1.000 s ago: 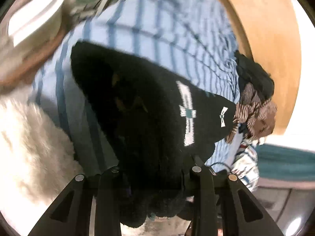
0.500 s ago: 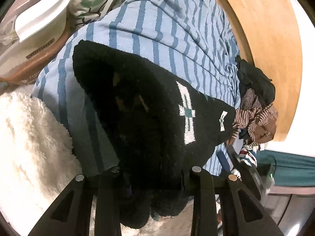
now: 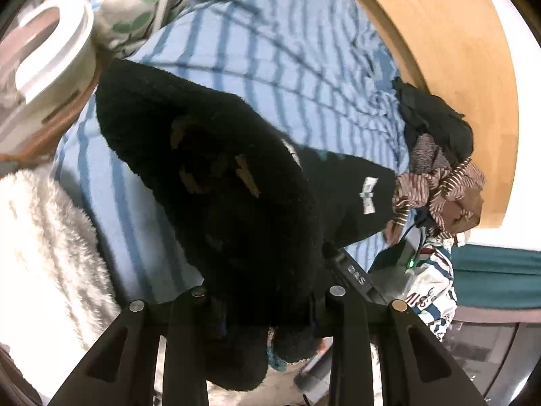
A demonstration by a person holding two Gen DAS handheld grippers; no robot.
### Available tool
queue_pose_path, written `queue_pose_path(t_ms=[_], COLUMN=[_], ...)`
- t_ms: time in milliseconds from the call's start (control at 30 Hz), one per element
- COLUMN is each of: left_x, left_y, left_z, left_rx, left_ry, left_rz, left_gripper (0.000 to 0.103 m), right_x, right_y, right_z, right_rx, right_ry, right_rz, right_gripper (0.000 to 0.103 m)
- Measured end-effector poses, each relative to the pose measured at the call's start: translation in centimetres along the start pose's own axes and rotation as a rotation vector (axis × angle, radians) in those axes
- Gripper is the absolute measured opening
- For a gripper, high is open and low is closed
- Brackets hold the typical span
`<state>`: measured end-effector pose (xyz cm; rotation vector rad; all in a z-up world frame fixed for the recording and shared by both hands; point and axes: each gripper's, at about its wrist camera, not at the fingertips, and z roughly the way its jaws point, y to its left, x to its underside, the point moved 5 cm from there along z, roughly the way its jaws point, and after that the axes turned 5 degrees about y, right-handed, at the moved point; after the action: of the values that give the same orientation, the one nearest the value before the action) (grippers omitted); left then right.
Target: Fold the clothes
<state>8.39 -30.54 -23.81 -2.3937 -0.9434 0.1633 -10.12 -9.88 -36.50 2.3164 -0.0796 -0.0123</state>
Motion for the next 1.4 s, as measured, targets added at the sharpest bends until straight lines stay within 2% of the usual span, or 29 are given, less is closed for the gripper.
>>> queue_pose_path(t_ms=[67,133,200,333,467,600,700,800,1033,1167,1233,1300,1367,1400], left_x=[-0.3,-0.4,-0.5,-0.7,-1.2,-1.7,-1.9,-2.5,-3.5,-3.5,-3.1,-3.1,-3.1,-3.2], left_y=[-1.7,-3.8,-5.9,-10.5,-14.9,-19.1,-20.9,-22.3,-24.1,-25.6,-26.3,-26.3,-26.3,-25.9], left_z=[-0.1,0.4,1.0,3.4,6.6,11.2,14.3,17.4,21.5,23.3,23.6,22.5,21.3,20.0], left_rx=[0.007,-0.019,-0.048,-0.139,-0.218,-0.301,-0.338,-0.378,-0.419,-0.383,-0.331,-0.235,-0.135,-0.062], left_ry=[-0.003,0.003,0.008,0.038,0.067,0.091,0.109,0.134,0.156,0.17,0.199,0.198,0.196,0.188], left_rz=[0.015,0.043,0.072,0.143,0.214,0.299,0.334,0.373,0.443,0.52,0.561,0.53,0.497,0.469], left_gripper=[0.033,0.033,0.033,0.033,0.035,0.038,0.039,0.039,0.039,0.045,0.068,0.076,0.076,0.076], right_x=[-0.2,-0.3,-0.2,0.2,0.5,0.6,0.6,0.4,-0.6,-0.9,-0.9,-0.9,-0.9,-0.9], right_y=[-0.8,-1.4,-1.8,-2.6,-4.4,-6.6,-8.4,-9.8,-10.3,-10.8,-10.7,-10.4,-10.2,-10.2], right_z=[-2.6,-6.1,-9.1,-13.6,-16.5,-16.8,-16.7,-16.7,-15.9,-14.9,-14.8,-14.8,-14.9,-15.0], right_rx=[-0.047,-0.07,-0.035,0.062,0.06,0.073,0.074,0.039,0.042,0.044,0.051,0.057,0.052,0.044], right_ry=[-0.041,-0.116,-0.183,-0.26,-0.29,-0.295,-0.276,-0.268,-0.241,-0.218,-0.213,-0.213,-0.215,-0.217], right_rz=[0.036,0.023,-0.012,-0.057,-0.018,0.031,0.077,0.133,0.145,0.168,0.166,0.156,0.155,0.159], right_gripper=[0.047,0.049,0.051,0.057,0.061,0.062,0.063,0.063,0.068,0.068,0.068,0.07,0.07,0.071])
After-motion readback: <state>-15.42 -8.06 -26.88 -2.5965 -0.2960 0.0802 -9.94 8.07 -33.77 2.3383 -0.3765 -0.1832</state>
